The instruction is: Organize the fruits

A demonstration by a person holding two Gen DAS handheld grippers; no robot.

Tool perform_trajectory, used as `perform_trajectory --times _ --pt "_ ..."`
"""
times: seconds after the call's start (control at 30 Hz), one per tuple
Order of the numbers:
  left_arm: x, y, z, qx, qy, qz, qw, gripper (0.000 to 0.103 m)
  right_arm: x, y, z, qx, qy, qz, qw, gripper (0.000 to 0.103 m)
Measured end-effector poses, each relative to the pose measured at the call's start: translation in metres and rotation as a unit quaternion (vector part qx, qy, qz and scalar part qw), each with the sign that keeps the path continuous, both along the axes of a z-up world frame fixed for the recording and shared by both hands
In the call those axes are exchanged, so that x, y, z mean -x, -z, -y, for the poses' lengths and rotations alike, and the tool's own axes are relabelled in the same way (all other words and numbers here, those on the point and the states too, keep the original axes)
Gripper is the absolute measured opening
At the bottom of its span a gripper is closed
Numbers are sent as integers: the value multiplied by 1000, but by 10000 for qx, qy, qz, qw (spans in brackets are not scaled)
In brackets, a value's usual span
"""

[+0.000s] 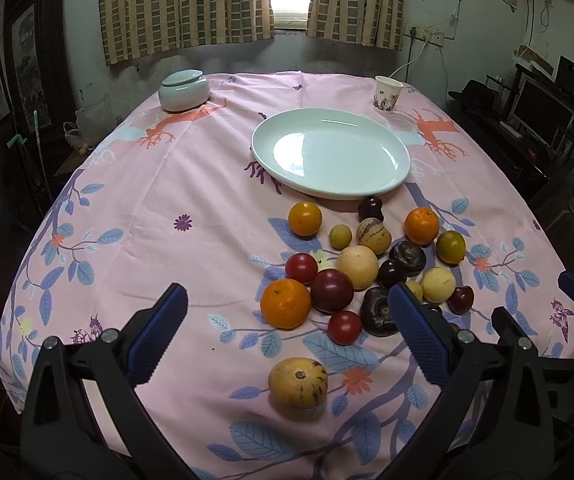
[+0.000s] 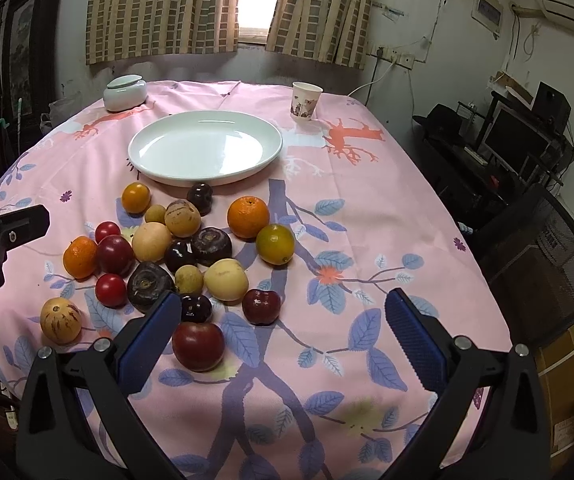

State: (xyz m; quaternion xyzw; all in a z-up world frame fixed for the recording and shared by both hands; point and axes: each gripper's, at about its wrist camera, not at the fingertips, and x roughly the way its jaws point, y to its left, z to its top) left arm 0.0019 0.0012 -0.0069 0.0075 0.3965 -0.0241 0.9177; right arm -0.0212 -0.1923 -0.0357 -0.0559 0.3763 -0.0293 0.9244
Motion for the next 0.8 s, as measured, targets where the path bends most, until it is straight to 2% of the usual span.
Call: perform_trajectory --times 0.8 --pt "-3 6 2 74 81 -57 9999 101 -12 2 -9 -5 -32 -211 9998 102"
